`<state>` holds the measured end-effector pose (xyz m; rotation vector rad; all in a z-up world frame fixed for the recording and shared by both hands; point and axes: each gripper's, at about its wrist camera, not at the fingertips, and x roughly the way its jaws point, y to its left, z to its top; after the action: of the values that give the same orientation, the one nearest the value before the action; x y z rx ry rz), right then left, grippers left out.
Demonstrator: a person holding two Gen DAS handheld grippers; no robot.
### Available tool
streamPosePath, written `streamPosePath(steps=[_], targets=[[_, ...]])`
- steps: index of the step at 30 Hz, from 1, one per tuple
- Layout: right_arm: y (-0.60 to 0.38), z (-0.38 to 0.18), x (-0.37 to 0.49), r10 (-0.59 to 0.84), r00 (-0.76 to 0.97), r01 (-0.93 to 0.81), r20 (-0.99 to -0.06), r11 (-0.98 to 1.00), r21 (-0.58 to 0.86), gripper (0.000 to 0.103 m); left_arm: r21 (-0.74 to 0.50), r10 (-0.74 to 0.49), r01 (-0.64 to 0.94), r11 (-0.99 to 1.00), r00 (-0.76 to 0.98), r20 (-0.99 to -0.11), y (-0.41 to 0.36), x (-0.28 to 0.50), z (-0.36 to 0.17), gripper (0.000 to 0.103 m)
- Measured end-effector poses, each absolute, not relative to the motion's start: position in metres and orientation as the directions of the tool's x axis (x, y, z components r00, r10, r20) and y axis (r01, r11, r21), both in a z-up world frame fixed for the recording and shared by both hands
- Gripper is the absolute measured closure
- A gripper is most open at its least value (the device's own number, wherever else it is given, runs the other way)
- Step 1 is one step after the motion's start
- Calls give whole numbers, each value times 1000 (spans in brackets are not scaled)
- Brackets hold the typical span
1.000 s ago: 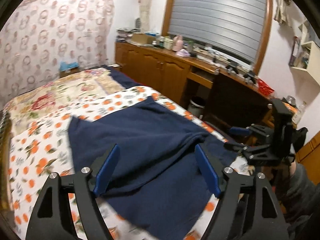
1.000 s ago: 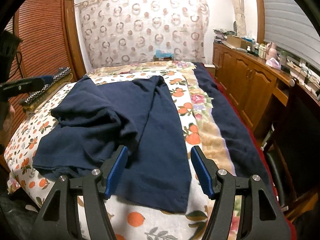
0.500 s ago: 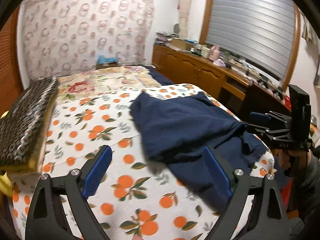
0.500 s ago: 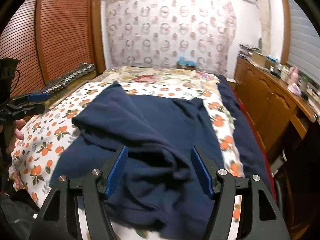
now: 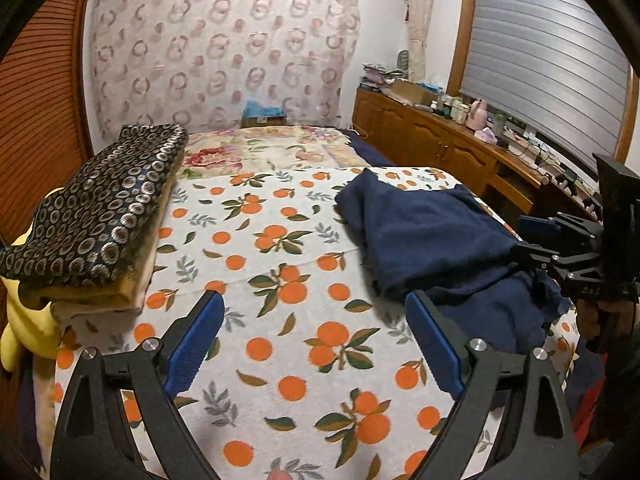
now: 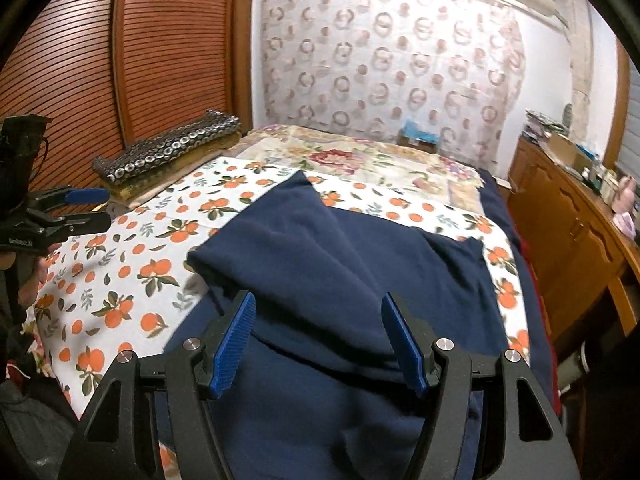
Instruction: Fold small clothes
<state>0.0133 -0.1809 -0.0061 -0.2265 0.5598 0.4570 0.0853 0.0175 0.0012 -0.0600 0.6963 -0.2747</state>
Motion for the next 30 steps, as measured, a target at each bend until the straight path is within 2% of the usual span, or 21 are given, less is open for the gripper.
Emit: streamPosePath(steps=[14, 21, 22, 23, 25, 27, 30], targets=[[-125, -16, 58, 399, 625, -640, -671, 754, -149, 36, -162, -274, 223, 961, 724, -632, 25, 82, -8, 11], [-109, -34, 87, 337, 592, -665, -732, 718, -207, 37, -165, -277, 224, 961, 719, -638, 25, 83, -11, 11], [-108, -36, 89, 327, 593, -664, -735, 716, -217, 46, -165, -278, 225, 960, 718, -638, 25, 83, -11, 11], [-109, -37, 91, 314, 598, -659, -737, 717, -229, 50, -165, -278, 225, 960, 717, -639, 25, 83, -12, 11], [-111, -35, 95, 323, 596, -662, -735, 716, -222, 75, -167, -281, 227, 959, 716, -640, 24, 83, -12, 11], [-119, -27, 97, 359, 592, -664, -721, 725, -185, 87, -168, -283, 230, 959, 714, -640, 23, 83, -13, 11], [-132, -10, 97, 398, 625, -642, -671, 751, -152, 91, -169, -289, 236, 957, 710, -642, 20, 83, -14, 11]])
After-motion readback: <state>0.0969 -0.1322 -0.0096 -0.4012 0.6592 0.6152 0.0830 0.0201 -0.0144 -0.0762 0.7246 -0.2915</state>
